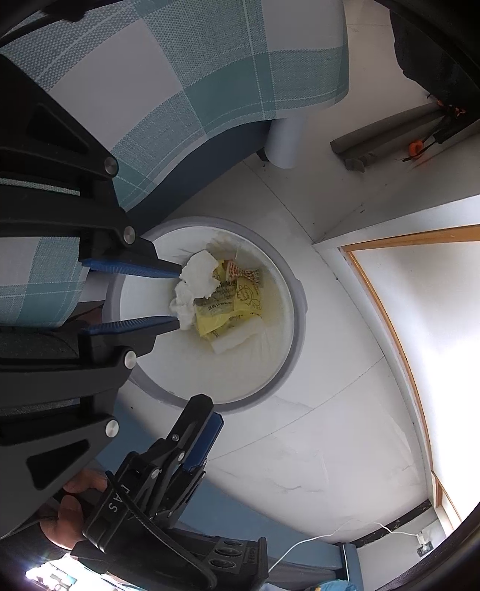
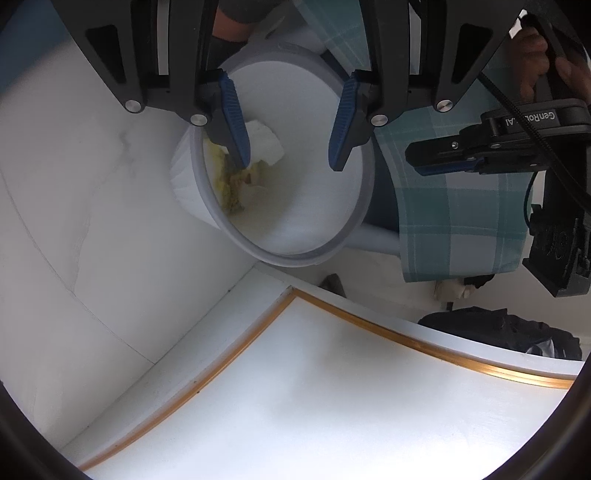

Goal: Collect trash
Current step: 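Open both grippers to drop the wrapper and foam into the bin, then move both tools back over the table toward the brown packet and paper strip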

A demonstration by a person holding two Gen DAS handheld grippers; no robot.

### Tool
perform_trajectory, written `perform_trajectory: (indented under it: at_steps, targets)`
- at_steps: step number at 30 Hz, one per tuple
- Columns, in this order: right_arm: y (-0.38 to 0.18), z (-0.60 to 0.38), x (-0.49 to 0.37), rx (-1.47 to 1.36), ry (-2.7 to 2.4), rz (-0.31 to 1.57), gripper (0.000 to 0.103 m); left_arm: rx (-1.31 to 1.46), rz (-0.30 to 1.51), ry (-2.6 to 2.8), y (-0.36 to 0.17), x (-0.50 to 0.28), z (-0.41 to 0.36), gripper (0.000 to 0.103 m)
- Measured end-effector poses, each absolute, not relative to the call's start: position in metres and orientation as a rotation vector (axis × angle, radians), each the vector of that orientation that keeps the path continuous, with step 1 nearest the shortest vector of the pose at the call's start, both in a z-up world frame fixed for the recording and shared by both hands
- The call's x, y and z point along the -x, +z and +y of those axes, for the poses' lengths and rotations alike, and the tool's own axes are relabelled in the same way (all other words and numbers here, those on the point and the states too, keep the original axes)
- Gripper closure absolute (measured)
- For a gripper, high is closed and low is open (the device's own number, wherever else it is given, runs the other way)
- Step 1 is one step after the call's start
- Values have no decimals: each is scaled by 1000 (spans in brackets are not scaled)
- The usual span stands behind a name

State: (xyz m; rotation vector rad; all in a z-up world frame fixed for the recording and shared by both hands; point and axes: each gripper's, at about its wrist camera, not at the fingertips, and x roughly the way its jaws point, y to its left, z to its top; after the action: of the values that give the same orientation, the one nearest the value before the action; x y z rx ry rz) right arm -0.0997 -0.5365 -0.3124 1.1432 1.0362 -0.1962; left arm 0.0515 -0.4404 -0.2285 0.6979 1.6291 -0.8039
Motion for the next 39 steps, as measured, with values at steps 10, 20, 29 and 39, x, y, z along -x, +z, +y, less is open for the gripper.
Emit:
perform_trajectory:
  at_steps: [10,20,29,39]
  targets:
    - [-286,-546,112,-1111,-239,1004,59,-646,1482,-787,-188,-49,-428,55]
    - [-212,-560,127,-1015,-301,902,53,-566,1306,-673,-123,-50,-394,43]
    - [-116,-540,136,-830,-321,785,52,-403,1160,-631,-50,-50,-342,42]
    - [-23,-506,133,-672,-300,670,50,-329,1016,-567,2,-51,-284,30]
